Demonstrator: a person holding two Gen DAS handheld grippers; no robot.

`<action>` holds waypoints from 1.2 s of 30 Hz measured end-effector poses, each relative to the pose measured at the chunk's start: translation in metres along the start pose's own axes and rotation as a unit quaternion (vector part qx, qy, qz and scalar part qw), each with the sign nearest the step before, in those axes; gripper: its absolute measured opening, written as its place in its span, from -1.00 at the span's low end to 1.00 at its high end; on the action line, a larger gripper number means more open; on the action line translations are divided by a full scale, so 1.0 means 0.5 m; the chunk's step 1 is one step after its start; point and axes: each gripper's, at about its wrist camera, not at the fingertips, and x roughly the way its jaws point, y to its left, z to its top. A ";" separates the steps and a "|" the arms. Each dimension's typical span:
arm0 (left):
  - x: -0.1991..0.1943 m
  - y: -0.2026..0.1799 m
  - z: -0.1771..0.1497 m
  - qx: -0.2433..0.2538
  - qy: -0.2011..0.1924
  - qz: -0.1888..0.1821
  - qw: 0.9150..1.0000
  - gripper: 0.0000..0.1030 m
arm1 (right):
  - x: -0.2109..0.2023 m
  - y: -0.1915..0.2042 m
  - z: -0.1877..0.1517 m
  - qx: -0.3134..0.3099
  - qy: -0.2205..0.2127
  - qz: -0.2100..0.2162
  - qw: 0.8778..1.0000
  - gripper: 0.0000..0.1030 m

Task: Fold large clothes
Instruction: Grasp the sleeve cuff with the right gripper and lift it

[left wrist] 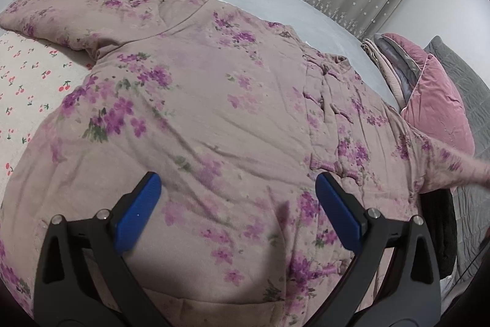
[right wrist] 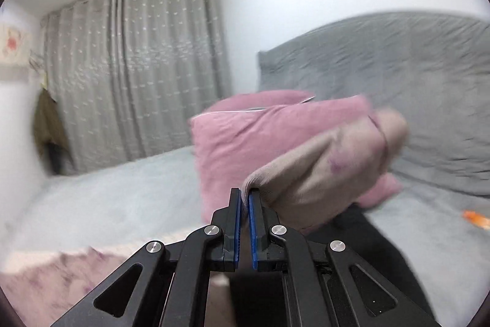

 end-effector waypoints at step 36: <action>-0.050 0.115 0.051 -0.086 -0.014 0.001 0.996 0.95 | 0.062 -0.335 -0.149 0.233 0.166 -0.083 0.955 -0.76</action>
